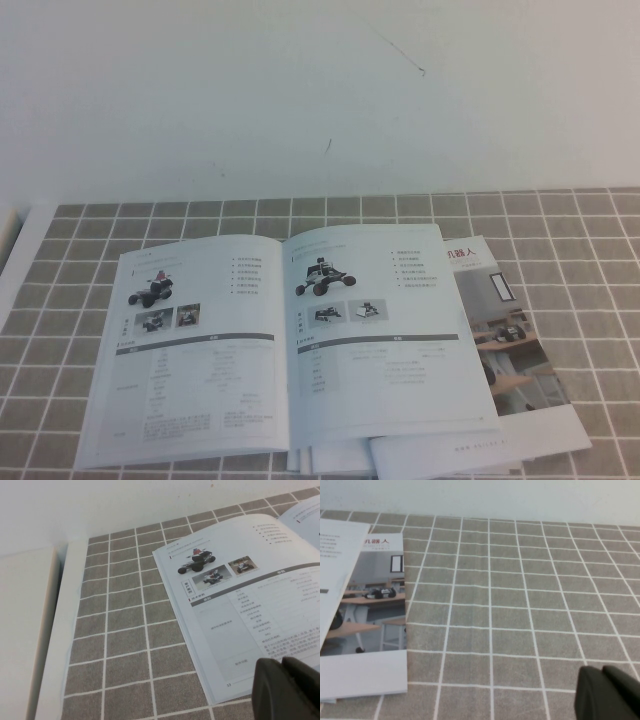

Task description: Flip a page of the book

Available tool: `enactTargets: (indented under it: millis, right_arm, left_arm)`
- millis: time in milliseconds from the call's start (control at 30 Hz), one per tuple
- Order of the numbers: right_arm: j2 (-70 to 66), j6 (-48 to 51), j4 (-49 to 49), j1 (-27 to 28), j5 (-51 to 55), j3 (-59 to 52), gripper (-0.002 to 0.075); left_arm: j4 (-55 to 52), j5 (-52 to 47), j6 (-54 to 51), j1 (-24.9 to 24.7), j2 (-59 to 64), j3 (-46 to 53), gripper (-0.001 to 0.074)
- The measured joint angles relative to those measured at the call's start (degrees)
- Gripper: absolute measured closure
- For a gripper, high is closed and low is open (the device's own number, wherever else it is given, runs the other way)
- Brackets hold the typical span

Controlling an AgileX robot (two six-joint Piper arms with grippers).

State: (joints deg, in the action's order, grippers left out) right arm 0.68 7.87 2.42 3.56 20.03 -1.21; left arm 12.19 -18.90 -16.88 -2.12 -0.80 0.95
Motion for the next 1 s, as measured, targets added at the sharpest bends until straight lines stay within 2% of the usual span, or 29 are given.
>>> enactTargets:
  millis: [1000]
  right_arm:
    - [0.00,0.49,-0.72,0.00,0.00,0.00,0.0729]
  left_arm:
    - [-0.46,0.00,0.59,0.00,0.00,0.00,0.0739]
